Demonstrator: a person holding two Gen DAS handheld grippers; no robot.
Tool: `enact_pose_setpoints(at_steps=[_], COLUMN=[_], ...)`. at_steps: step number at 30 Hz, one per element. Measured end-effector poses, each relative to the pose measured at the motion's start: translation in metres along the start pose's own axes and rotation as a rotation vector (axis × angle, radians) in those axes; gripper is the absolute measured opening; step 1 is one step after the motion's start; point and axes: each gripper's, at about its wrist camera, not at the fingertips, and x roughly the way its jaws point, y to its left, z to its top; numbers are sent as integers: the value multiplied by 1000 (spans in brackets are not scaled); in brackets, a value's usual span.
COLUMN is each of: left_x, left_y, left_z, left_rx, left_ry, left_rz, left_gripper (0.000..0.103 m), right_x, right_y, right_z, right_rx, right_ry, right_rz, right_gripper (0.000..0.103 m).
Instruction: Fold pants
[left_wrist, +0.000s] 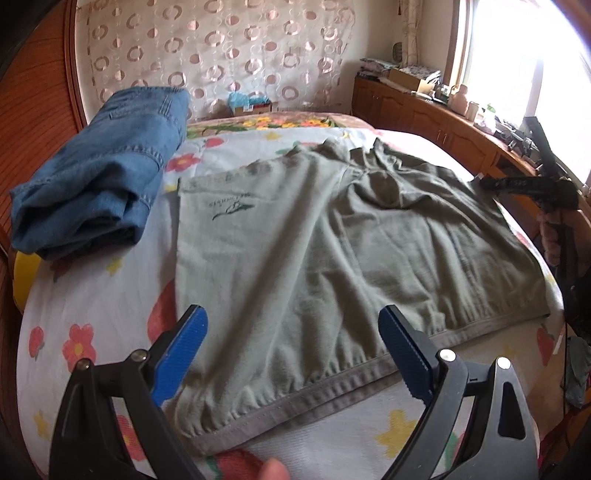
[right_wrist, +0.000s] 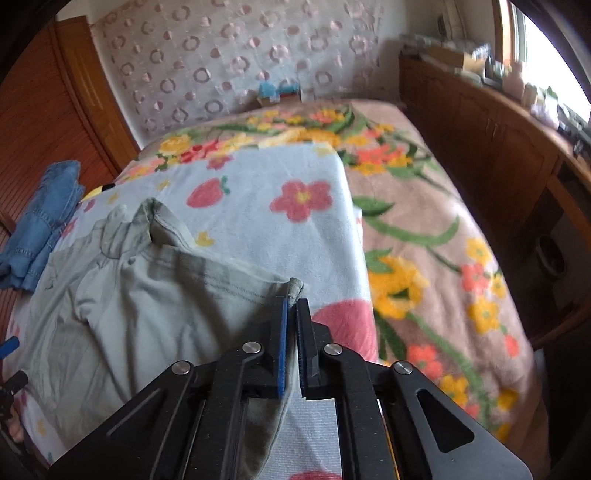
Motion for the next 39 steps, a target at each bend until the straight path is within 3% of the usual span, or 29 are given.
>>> enact_pose_setpoints(at_steps=[4, 9, 11, 13, 16, 21, 28, 33, 39], left_x=[7, 12, 13, 15, 17, 17, 16, 11, -34], left_y=[2, 3, 3, 2, -1, -5, -6, -2, 20], left_z=[-3, -6, -6, -7, -7, -7, -7, -7, -11], left_rx=[-6, -11, -10, -6, 9, 23, 26, 37, -24], left_ry=[18, 42, 45, 54, 60, 66, 62, 74, -36], left_rz=[7, 2, 4, 9, 27, 44, 43, 43, 1], left_gripper=[94, 94, 94, 94, 94, 94, 94, 94, 94], right_x=[-12, -6, -9, -19, -38, -59, -58, -53, -56], right_y=[-8, -11, -10, -6, 10, 50, 104, 116, 118], right_z=[5, 4, 4, 2, -9, -42, -98, -122, -130], right_rx=[27, 35, 28, 21, -26, -117, -205, -226, -225], right_ry=[-62, -35, -38, -50, -85, -93, -39, -41, -77], right_rz=[-77, -135, -146, -108, -79, 12, 113, 89, 72], right_gripper=[1, 4, 19, 40, 53, 59, 59, 60, 60])
